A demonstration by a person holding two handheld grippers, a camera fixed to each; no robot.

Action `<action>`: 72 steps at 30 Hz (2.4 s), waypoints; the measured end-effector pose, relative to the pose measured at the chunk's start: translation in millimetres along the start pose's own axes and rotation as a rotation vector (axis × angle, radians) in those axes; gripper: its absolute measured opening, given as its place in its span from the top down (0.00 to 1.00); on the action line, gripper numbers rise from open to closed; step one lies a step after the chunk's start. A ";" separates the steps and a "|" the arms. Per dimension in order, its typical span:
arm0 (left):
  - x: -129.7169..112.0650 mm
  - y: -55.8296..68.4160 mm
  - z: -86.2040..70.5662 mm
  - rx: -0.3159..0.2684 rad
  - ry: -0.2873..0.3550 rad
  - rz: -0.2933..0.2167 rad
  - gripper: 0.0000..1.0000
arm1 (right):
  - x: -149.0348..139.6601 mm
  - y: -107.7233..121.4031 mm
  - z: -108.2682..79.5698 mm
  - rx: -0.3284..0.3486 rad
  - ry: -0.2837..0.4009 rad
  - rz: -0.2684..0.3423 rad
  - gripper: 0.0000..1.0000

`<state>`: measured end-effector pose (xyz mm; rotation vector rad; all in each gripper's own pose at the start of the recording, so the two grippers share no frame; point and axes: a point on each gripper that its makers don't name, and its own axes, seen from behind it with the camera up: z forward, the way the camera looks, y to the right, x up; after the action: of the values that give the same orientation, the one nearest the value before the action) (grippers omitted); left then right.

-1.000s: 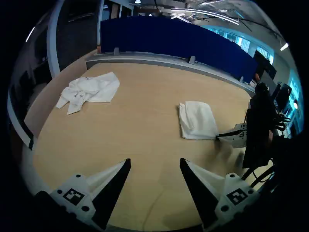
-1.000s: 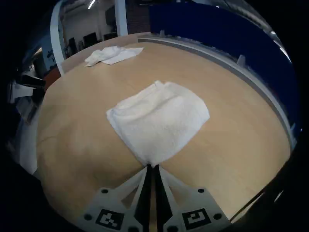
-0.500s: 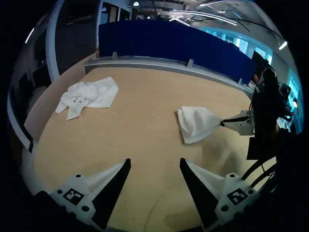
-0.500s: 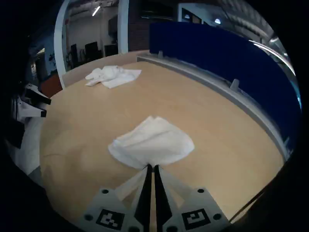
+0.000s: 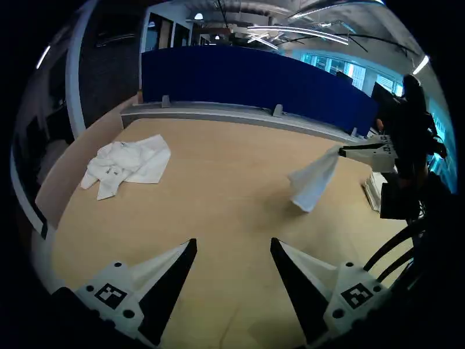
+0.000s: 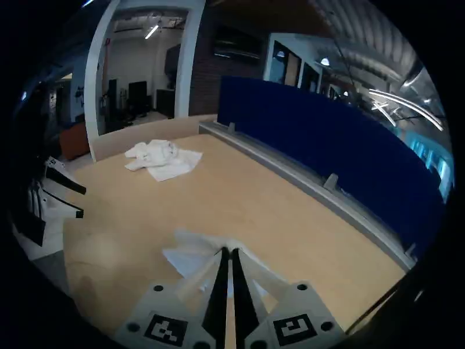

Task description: Fold towel

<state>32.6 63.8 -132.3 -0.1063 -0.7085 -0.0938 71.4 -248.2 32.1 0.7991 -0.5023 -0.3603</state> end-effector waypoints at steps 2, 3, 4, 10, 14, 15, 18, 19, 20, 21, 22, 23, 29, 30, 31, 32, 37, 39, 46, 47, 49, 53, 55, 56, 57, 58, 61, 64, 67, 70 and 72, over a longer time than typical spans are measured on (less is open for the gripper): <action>2.2 1.7 -0.6 -0.004 0.006 0.003 0.06 | 2.4 5.5 -5.7 -0.010 0.005 0.002 0.96; 3.2 2.7 -0.9 -0.007 0.009 0.004 0.06 | 3.1 8.8 -9.0 -0.016 0.006 0.003 0.95; 3.8 3.6 -1.2 -0.008 0.010 0.005 0.06 | 2.9 11.7 -11.8 -0.023 0.006 0.003 0.95; 8.0 9.8 -3.0 -0.019 0.020 0.009 0.06 | 1.2 29.1 -28.4 -0.049 0.004 0.012 0.95; 8.5 14.5 -3.4 -0.028 0.021 0.012 0.06 | -0.2 42.3 -39.0 -0.061 0.005 0.026 0.96; 8.2 15.7 -3.4 -0.029 0.021 0.013 0.06 | -0.8 46.4 -41.9 -0.065 0.006 0.030 0.95; 7.4 18.8 -3.6 -0.031 0.019 0.015 0.06 | -3.2 59.3 -50.3 -0.076 0.008 0.043 0.95; 7.2 19.6 -3.7 -0.032 0.019 0.016 0.06 | -3.9 63.9 -53.1 -0.080 0.008 0.048 0.95; 7.0 20.5 -3.9 -0.033 0.019 0.016 0.06 | -4.6 68.5 -56.0 -0.083 0.009 0.054 0.95; 6.9 21.2 -4.0 -0.033 0.019 0.016 0.06 | -5.7 74.2 -59.5 -0.088 0.009 0.058 0.96; 6.9 21.6 -4.1 -0.032 0.018 0.017 0.06 | -6.7 79.9 -62.8 -0.094 0.009 0.061 0.96; 6.8 21.9 -4.2 -0.032 0.018 0.017 0.06 | -7.8 85.6 -66.1 -0.099 0.009 0.063 0.96; 8.3 23.5 -4.9 -0.028 0.017 0.016 0.06 | -17.5 124.6 -87.9 -0.138 -0.003 0.071 0.96; 8.2 23.8 -5.0 -0.027 0.017 0.015 0.06 | -19.6 131.7 -92.1 -0.144 -0.005 0.072 0.96; 8.0 24.0 -5.1 -0.026 0.016 0.015 0.06 | -21.9 138.0 -96.1 -0.149 -0.007 0.074 0.95; 7.8 24.2 -5.2 -0.025 0.015 0.014 0.06 | -24.1 144.4 -100.1 -0.154 -0.010 0.075 0.96; 4.4 26.1 -3.7 -0.019 0.004 0.006 0.06 | -39.3 180.0 -119.3 -0.183 -0.033 0.078 0.95; 2.6 27.1 -2.6 -0.016 -0.002 0.004 0.06 | -46.0 195.3 -125.7 -0.197 -0.041 0.085 0.95; 1.2 31.5 -0.2 -0.006 -0.015 0.004 0.06 | -63.9 244.8 -144.6 -0.233 -0.050 0.123 0.96; 1.5 32.4 -0.1 -0.005 -0.016 0.002 0.06 | -66.0 251.5 -147.0 -0.239 -0.052 0.126 0.96; 2.6 33.7 0.6 -0.004 -0.017 -0.002 0.06 | -70.8 265.8 -151.9 -0.253 -0.058 0.132 0.96; 5.3 35.4 2.6 -0.001 -0.019 -0.010 0.06 | -78.7 291.8 -161.4 -0.278 -0.069 0.139 0.96; 6.3 36.4 4.1 0.001 -0.021 -0.010 0.06 | -82.1 304.3 -165.7 -0.290 -0.075 0.141 0.96; 6.7 36.9 4.8 0.002 -0.022 -0.009 0.06 | -83.6 310.1 -167.6 -0.296 -0.078 0.141 0.96; 7.0 37.5 5.4 0.003 -0.023 -0.008 0.06 | -85.2 315.8 -169.3 -0.301 -0.081 0.142 0.96; 7.3 38.3 5.9 0.005 -0.024 -0.006 0.06 | -87.1 322.1 -170.8 -0.307 -0.085 0.143 0.96; 7.8 40.7 7.3 0.008 -0.027 -0.002 0.06 | -92.8 338.5 -174.6 -0.319 -0.096 0.147 0.96; 8.4 43.7 8.7 0.011 -0.030 -0.001 0.06 | -98.1 352.7 -177.6 -0.329 -0.104 0.151 0.96; 9.2 46.9 10.5 0.013 -0.032 -0.002 0.06 | -101.9 364.2 -179.8 -0.338 -0.106 0.157 0.95; 10.7 50.0 12.7 0.015 -0.034 -0.004 0.06 | -105.4 373.3 -180.9 -0.345 -0.106 0.166 0.96; 11.9 51.9 14.2 0.016 -0.035 -0.003 0.06 | -108.3 377.8 -181.4 -0.347 -0.106 0.173 0.96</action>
<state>38.7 116.5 -117.2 -0.0915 -0.7445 -0.0893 126.9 155.6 178.1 0.3989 -0.5842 -0.3192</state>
